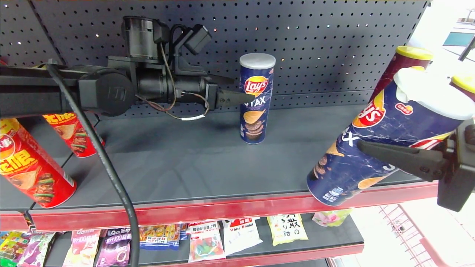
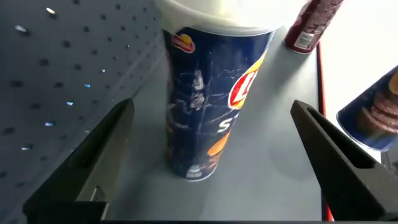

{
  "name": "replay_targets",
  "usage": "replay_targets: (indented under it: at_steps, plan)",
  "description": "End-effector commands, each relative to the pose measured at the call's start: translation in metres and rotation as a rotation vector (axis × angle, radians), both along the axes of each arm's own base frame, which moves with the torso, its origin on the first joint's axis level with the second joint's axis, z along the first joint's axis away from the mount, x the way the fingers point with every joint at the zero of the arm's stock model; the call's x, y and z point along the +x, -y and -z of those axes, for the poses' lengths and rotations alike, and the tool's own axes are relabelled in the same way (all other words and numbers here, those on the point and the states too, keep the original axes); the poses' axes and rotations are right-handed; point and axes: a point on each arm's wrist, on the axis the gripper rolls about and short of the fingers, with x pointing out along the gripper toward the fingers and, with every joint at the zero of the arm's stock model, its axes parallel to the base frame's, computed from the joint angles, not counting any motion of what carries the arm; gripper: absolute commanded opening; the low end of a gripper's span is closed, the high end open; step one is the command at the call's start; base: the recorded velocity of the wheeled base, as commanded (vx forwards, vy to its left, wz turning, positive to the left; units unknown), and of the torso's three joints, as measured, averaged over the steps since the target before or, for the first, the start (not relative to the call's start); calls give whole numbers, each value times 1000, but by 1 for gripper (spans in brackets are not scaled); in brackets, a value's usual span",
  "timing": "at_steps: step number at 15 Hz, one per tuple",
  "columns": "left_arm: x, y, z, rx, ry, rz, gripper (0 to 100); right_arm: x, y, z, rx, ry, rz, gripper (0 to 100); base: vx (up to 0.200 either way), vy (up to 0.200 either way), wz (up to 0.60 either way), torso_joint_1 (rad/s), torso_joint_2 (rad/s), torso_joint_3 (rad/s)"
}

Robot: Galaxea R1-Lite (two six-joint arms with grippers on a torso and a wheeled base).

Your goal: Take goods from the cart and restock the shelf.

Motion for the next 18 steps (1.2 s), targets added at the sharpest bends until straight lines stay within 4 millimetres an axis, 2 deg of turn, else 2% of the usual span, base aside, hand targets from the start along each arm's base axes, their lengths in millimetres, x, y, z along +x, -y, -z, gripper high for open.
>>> replay_targets:
  at_steps: [1, 3, 8, 9, 15, 18]
  plan:
    - [-1, 9, 1, -6, -18, 3, 100, -1, 0, -1, 2, 5, 4, 0, 0, 0, 0, 0, 0, 0]
    - [0, 18, 1, -15, -24, 1, 100, -1, 1, -1, 2, 8, 16, 0, 0, 0, 0, 0, 0, 0]
    - [19, 28, 1, -28, 13, -22, 100, -2, 1, -2, 3, 10, 17, 0, 0, 0, 0, 0, 0, 0]
    - [21, 31, 4, -25, 9, -18, 0, -2, 1, -2, 3, 10, 17, 0, 0, 0, 0, 0, 0, 0]
    - [18, 34, 7, -17, 1, -12, 0, -1, 1, -1, 2, 7, 16, 0, 0, 0, 0, 0, 0, 0]
    - [-7, 25, 0, -9, -24, -2, 0, -1, 1, -1, 1, 6, 16, 0, 0, 0, 0, 0, 0, 0]
